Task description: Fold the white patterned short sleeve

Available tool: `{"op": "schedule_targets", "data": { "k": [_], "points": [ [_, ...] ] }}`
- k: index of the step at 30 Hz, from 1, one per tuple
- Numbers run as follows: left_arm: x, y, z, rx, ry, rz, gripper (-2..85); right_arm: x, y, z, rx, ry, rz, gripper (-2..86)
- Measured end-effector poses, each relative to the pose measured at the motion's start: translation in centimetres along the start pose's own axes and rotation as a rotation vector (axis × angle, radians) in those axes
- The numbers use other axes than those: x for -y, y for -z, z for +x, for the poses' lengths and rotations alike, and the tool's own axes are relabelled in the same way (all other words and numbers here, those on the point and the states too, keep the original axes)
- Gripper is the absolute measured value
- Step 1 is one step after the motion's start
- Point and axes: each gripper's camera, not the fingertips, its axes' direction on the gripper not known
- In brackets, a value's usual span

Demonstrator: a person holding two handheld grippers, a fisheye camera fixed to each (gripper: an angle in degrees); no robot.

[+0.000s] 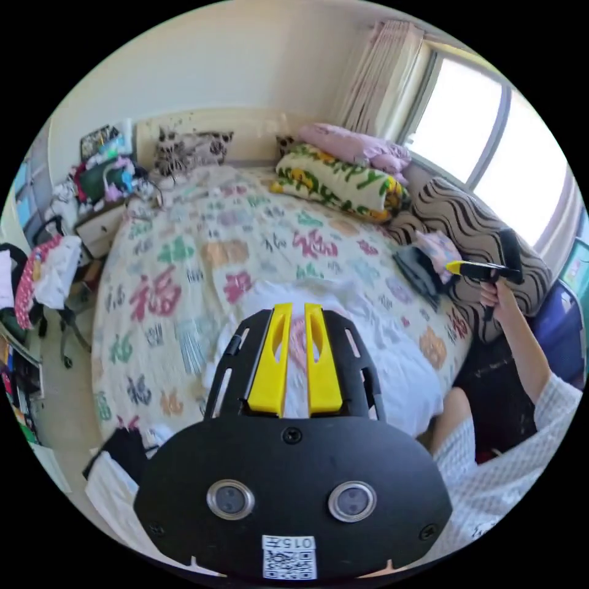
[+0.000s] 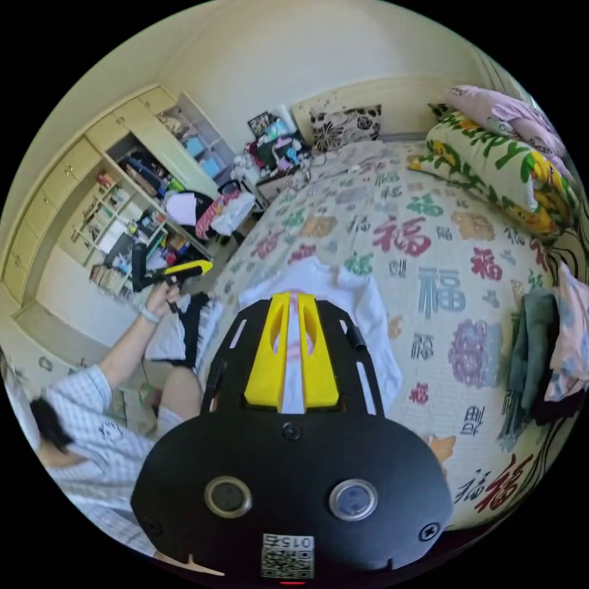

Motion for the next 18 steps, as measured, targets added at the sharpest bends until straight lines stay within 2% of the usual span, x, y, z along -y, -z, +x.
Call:
{"op": "schedule_targets", "data": {
  "k": [4,6,9,12,14,18],
  "points": [
    [-11.2,-1.2,-6.7,-0.056,0.121,-0.224,2.1,-9.9,-1.9,6.1,-0.06,-0.125,-0.233,6.5],
    [-19.0,-0.8,-11.6,-0.174,0.337,-0.303,2.2,-16.6,-2.0,9.6,-0.009,-0.28,-0.311,7.4],
    [-26.2,0.5,-16.2,-0.315,0.57,-0.32,3.4,-22.4,-1.7,12.1,0.065,-0.443,-0.346,9.3],
    [-29.2,1.2,-18.9,-0.327,0.645,-0.348,5.3,-24.4,-1.6,13.4,0.158,-0.505,-0.361,9.8],
    [-29.7,0.7,-20.3,-0.345,0.65,-0.382,6.4,-24.3,-2.2,13.7,0.135,-0.495,-0.414,9.3],
    [-29.4,0.3,-22.7,-0.393,0.592,-0.46,7.9,-23.3,-1.7,14.1,0.099,-0.479,-0.45,1.0]
  ]
}}
